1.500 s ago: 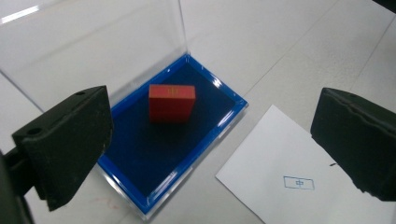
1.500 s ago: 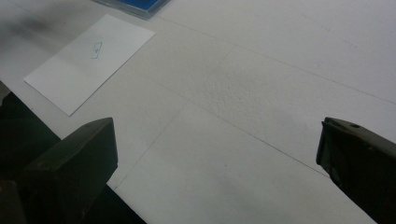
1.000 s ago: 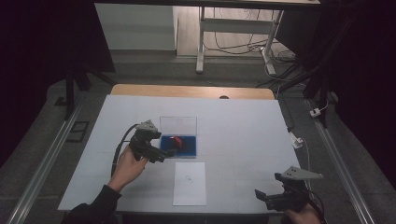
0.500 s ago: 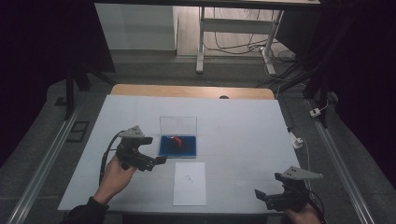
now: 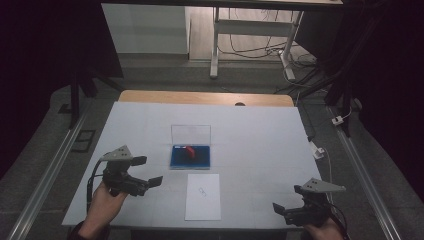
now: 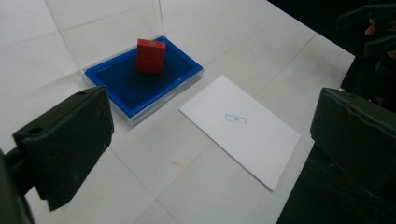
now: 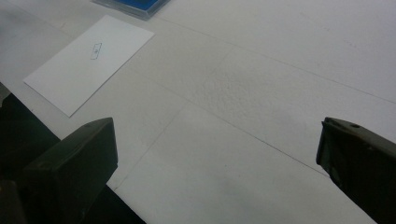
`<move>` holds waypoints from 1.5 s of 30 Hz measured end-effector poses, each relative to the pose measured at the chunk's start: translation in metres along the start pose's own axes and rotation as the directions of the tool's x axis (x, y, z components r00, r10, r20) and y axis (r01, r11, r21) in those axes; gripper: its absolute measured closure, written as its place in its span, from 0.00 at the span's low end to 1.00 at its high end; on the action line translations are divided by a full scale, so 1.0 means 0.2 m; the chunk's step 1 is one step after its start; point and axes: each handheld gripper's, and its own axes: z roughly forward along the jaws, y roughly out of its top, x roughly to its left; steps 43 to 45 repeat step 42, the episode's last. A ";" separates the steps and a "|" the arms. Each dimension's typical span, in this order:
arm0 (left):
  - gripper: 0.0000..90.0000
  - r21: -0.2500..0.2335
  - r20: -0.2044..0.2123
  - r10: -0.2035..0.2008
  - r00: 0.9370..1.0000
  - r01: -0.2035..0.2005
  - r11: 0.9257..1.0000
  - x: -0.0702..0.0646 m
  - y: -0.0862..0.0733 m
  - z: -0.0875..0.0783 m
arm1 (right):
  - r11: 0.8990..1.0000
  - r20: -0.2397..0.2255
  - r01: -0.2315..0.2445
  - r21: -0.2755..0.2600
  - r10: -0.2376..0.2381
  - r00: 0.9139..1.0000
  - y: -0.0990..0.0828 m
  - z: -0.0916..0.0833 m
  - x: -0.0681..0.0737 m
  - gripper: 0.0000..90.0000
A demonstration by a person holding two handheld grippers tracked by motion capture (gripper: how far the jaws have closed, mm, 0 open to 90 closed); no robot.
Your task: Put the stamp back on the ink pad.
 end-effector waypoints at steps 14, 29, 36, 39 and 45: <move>0.00 0.003 -0.066 -0.046 0.997 0.046 0.999 -0.01 -0.18 -0.14 | 1.000 0.003 0.000 0.000 0.000 1.000 0.00 0.00 0.00 0.00; 0.00 0.089 -0.176 -0.051 0.983 0.067 0.994 -0.02 -0.31 -0.18 | 1.000 0.003 -0.001 -0.001 0.001 1.000 0.00 0.00 0.00 0.00; 0.00 0.120 -0.224 -0.068 0.972 0.096 0.988 -0.02 -0.32 -0.19 | 1.000 0.007 0.001 0.001 -0.001 1.000 0.00 0.00 0.00 0.00; 0.00 0.120 -0.230 -0.074 0.970 0.104 0.987 -0.02 -0.33 -0.19 | 1.000 0.005 0.001 0.000 -0.001 1.000 0.00 0.00 0.00 0.00; 0.00 0.124 -0.229 -0.075 0.971 0.105 0.987 -0.02 -0.32 -0.18 | 1.000 0.007 0.002 0.002 -0.002 1.000 0.00 0.00 0.00 0.00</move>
